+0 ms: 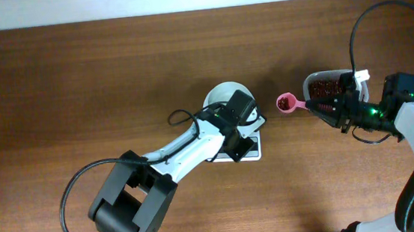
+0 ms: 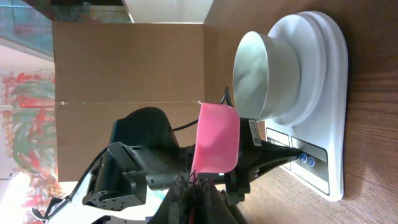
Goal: Scoop and weigh 50g on scale
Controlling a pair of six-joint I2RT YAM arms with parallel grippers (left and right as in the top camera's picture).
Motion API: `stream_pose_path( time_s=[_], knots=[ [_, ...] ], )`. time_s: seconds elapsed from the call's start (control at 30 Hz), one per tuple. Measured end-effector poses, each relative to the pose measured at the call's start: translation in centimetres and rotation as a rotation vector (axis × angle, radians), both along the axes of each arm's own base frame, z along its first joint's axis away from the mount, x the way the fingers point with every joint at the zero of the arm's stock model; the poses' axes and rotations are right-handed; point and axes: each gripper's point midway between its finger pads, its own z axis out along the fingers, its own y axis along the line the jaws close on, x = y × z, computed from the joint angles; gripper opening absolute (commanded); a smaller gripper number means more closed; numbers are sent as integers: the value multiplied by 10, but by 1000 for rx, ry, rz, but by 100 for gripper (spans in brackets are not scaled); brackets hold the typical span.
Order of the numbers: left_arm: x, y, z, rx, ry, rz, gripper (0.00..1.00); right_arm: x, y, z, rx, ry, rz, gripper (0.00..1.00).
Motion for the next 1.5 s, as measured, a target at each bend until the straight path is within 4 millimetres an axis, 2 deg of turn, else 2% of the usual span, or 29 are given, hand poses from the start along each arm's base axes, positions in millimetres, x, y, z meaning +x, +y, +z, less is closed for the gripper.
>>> stream_pose_path(
  time_s=[0.17, 0.23, 0.27, 0.3, 0.33, 0.37, 0.43, 0.53, 0.77, 0.9, 0.97, 1.0, 1.03, 1.1, 1.2, 1.5],
  knots=[
    [-29, 24, -1, 102, 113, -3, 0, 0, 0, 0, 0, 0, 0, 4],
    [-32, 30, 9, 113, 112, -1, 3, 1, 0, 0, -3, -8, 0, 4],
    [-31, 29, 25, 93, 83, 0, 18, 1, -1, 0, -5, -14, 0, 4],
    [-28, 27, 52, 44, 29, 4, 52, 2, -1, 0, -8, -21, 0, 4],
    [-26, 25, 68, 16, -6, -1, 81, 2, -1, 0, -9, -23, 0, 4],
    [-24, 23, 92, -32, -55, 4, 99, 3, -1, 0, -12, -32, 0, 4],
    [-26, 25, 120, -80, -109, 5, 99, 3, -1, -1, -22, -29, 0, 4],
    [-29, 28, 142, -117, -149, 9, 99, 5, -3, -5, -50, -39, -3, 4],
    [-30, 36, 139, -75, -150, 19, 99, 8, -4, -7, -72, -58, -5, 4],
    [-41, 51, 133, 3, -119, -33, 99, 9, -5, -7, -76, -68, -6, 4],
    [-48, 60, 141, 14, -124, -63, 99, 9, -5, -7, -76, -67, -6, 4],
    [-52, 71, 150, 19, -134, -73, 99, 9, -5, -7, -77, -68, -6, 4],
    [-52, 78, 157, 15, -148, -69, 99, 9, -5, -7, -77, -69, -6, 4],
    [-51, 109, 177, 10, -185, -12, 99, 9, -5, -7, -77, -68, -6, 4],
    [-45, 135, 193, -32, -209, 58, 99, 9, -5, -7, -77, -68, -6, 4],
    [-51, 124, 196, -135, -162, 31, 99, 9, -5, -7, -78, -68, -6, 4]
  ],
)
